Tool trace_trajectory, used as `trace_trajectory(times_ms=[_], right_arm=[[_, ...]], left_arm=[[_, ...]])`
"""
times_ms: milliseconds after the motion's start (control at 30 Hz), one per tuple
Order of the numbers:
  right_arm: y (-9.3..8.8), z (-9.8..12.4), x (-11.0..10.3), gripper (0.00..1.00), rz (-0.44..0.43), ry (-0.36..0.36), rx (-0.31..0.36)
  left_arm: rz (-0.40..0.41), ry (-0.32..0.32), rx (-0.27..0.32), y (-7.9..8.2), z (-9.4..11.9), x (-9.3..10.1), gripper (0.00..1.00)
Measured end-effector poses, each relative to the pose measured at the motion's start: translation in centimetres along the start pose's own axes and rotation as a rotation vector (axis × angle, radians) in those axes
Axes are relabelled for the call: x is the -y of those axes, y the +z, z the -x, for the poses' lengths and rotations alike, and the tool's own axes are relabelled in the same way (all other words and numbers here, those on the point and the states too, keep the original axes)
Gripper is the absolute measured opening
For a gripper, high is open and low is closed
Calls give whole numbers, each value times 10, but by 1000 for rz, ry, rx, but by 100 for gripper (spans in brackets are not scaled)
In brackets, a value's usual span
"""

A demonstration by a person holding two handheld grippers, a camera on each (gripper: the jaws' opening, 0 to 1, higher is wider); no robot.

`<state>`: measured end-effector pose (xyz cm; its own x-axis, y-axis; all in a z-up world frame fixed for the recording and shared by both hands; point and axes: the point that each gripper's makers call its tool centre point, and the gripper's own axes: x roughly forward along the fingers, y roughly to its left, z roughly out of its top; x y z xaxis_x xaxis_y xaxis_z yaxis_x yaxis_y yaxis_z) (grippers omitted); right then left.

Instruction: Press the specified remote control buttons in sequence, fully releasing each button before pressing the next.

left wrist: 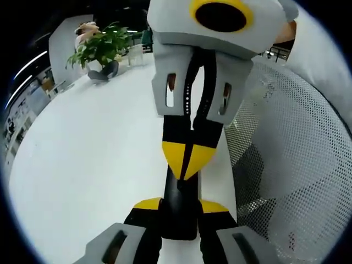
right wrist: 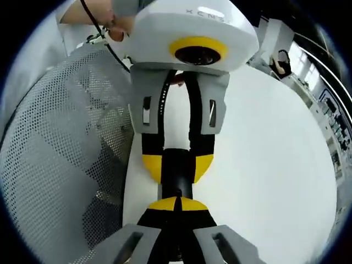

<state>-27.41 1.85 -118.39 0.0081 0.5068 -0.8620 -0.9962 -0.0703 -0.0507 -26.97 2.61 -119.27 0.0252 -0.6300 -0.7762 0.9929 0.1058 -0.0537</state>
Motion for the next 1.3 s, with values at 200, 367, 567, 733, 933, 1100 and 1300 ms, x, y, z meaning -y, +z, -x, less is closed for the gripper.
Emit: trace_trajectory(times_ms=[200, 367, 567, 733, 933, 1100, 1300], right_arm=[[1, -3, 0, 0, 92, -7, -64], [0, -3, -1, 0, 127, -45, -77], [2, 0, 2, 0, -72, -50, 26], [1, 0, 0, 0, -14, -72, 38], [5, -2, 0, 0, 34, -62, 54], [9, -5, -1, 0, 166, -62, 43], [11, -10, -5, 0, 461, -29, 16]], left_arm=[[-8, 2, -1, 0, 0, 0, 23], [-24, -1, -2, -1, -1, -1, 22], [-30, 9, -5, -1, -1, 0, 22], [-34, 9, -11, -1, -1, -1, 22], [-32, 10, -21, -1, -1, 0, 22], [-35, 10, -39, -1, -1, 0, 22], [-37, 6, -51, -2, -1, 1, 22]])
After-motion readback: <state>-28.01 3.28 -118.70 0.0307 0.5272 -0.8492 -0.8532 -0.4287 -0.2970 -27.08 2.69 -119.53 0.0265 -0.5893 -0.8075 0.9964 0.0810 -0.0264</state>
